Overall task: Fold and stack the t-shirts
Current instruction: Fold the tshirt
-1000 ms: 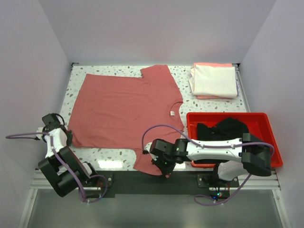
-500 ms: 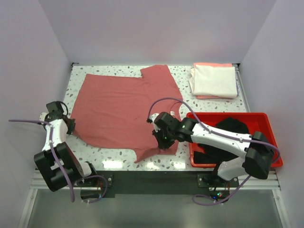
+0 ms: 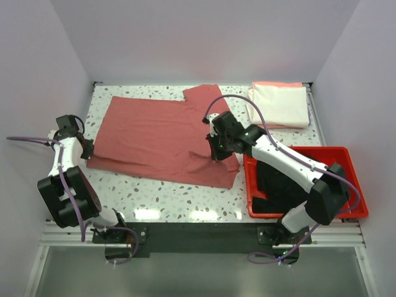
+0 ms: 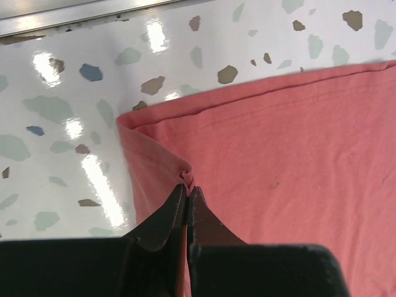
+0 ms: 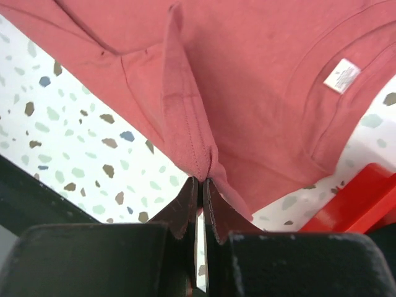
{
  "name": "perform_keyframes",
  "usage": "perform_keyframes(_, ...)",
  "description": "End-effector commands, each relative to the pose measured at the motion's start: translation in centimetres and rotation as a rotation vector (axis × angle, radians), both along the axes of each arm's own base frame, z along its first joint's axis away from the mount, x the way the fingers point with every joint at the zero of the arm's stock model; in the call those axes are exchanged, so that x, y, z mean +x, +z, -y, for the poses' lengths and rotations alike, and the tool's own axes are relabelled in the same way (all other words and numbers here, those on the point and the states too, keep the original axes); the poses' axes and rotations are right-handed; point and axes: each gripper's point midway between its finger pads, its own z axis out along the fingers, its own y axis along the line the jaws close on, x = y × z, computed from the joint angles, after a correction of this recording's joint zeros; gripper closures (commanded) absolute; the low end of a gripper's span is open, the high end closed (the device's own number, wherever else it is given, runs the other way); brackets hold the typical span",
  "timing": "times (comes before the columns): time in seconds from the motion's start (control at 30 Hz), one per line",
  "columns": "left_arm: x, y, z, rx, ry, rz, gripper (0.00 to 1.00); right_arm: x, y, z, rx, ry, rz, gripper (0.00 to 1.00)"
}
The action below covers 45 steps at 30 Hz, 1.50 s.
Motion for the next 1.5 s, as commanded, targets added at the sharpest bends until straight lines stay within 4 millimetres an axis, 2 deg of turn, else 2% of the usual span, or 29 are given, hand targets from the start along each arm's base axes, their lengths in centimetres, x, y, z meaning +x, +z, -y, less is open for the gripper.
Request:
perform_keyframes(0.0, 2.0, 1.2, -0.8, 0.025, 0.001, 0.020, 1.00, 2.1, 1.6, 0.6, -0.030, -0.004, 0.055, 1.00)
perform_keyframes(0.3, 4.4, 1.4, -0.7, 0.034, -0.022, 0.028, 1.00, 6.0, 3.1, 2.0, -0.062, -0.024, 0.149, 1.00)
perform_keyframes(0.73, 4.8, -0.3, -1.5, 0.037, 0.012, -0.020, 1.00, 11.1, 2.7, 3.0, -0.116, -0.027, 0.183, 1.00)
perform_keyframes(0.87, 4.9, -0.8, -1.7, 0.038, 0.016, -0.028, 1.00, 12.8, 1.9, 3.1, -0.125, -0.008, 0.188, 1.00)
perform_keyframes(0.9, 5.1, -0.9, -1.7, 0.041, 0.013, -0.024, 1.00, 13.3, 1.0, 3.1, -0.135, -0.007, 0.177, 1.00)
perform_keyframes(1.07, 5.2, -2.1, -1.7, 0.029, 0.006, -0.051, 1.00, 15.8, -0.1, 3.4, -0.140, -0.019, 0.179, 1.00)
perform_keyframes(1.1, 5.2, -2.2, -1.8, 0.027, 0.007, -0.052, 1.00, 16.3, -0.8, 3.4, -0.141, -0.020, 0.171, 1.00)
perform_keyframes(1.17, 5.4, -2.4, -1.9, 0.031, 0.002, -0.060, 0.89, 17.2, -1.1, 3.5, -0.141, -0.030, 0.175, 0.93)
perform_keyframes(1.2, 5.4, -2.4, -2.0, 0.033, 0.001, -0.063, 0.79, 17.7, -2.1, 3.4, -0.148, -0.035, 0.163, 0.89)
perform_keyframes(1.23, 5.4, -2.5, -2.4, 0.044, 0.010, -0.077, 0.54, 18.4, -1.9, 3.6, -0.147, -0.056, 0.168, 0.87)
perform_keyframes(1.3, 5.7, -1.8, -2.8, 0.056, 0.011, -0.083, 0.32, 19.6, -2.1, 4.2, -0.169, -0.102, 0.179, 0.72)
perform_keyframes(1.33, 5.9, -1.5, -2.9, 0.061, 0.010, -0.087, 0.13, 20.4, -2.0, 4.4, -0.169, -0.142, 0.183, 0.61)
perform_keyframes(1.37, 6.2, -0.7, -3.0, 0.065, 0.004, -0.083, 0.06, 21.0, -1.9, 5.4, -0.215, -0.185, 0.205, 0.49)
perform_keyframes(1.4, 6.3, -0.4, -3.1, 0.066, 0.001, -0.079, 0.00, 21.3, -1.7, 5.6, -0.214, -0.224, 0.208, 0.18)
perform_keyframes(1.43, 6.5, 0.3, -3.0, 0.067, -0.008, -0.064, 0.00, 21.6, -1.5, 6.0, -0.222, -0.252, 0.217, 0.01)
perform_keyframes(1.47, 6.6, 0.7, -2.9, 0.070, -0.014, -0.055, 0.00, 21.5, -1.3, 6.1, -0.223, -0.265, 0.218, 0.01)
